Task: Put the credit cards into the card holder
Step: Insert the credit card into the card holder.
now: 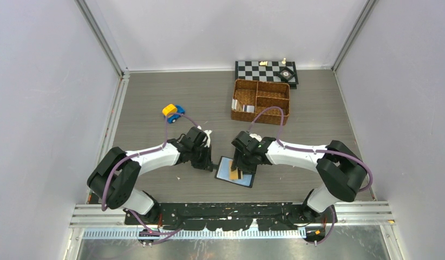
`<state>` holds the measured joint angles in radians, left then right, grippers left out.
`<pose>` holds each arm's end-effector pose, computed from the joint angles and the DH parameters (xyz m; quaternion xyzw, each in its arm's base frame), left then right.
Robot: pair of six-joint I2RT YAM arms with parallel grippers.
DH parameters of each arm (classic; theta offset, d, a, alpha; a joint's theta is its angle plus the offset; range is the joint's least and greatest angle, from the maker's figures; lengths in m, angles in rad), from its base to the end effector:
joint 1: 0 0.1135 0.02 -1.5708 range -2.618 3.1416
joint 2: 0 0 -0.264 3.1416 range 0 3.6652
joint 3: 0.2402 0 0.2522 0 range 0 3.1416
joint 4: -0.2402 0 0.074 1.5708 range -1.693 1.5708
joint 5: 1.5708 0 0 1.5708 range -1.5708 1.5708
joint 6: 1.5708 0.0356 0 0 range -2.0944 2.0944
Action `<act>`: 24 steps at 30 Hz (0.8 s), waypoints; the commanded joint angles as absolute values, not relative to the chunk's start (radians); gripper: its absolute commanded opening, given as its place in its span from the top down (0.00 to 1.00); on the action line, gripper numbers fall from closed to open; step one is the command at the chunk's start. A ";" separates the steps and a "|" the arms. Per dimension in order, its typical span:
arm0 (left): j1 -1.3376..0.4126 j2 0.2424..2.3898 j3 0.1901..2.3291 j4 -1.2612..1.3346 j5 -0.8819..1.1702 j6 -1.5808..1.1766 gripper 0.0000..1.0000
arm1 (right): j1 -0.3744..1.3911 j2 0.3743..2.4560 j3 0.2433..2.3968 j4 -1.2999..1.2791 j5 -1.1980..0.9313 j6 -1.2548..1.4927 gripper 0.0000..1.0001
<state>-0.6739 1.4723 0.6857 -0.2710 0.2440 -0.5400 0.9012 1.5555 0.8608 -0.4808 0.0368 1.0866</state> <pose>0.2000 -0.1707 0.1506 0.0951 0.9559 -0.2404 0.1398 0.1778 0.2225 0.1656 0.0944 0.9758 0.1547 0.1222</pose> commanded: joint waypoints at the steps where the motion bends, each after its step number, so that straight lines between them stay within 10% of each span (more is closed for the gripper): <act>1: -0.678 1.474 0.653 -0.310 0.228 -0.524 1.00 | 0.906 1.575 0.883 -0.465 0.029 1.094 0.45; 24: -0.698 1.468 0.652 -0.305 0.258 -0.538 1.00 | 0.931 1.705 1.059 -0.517 0.039 1.032 0.48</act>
<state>-0.6796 1.4673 0.6762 -0.2615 0.2581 -0.5426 0.9154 1.6764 0.9886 -0.5083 0.0174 1.0595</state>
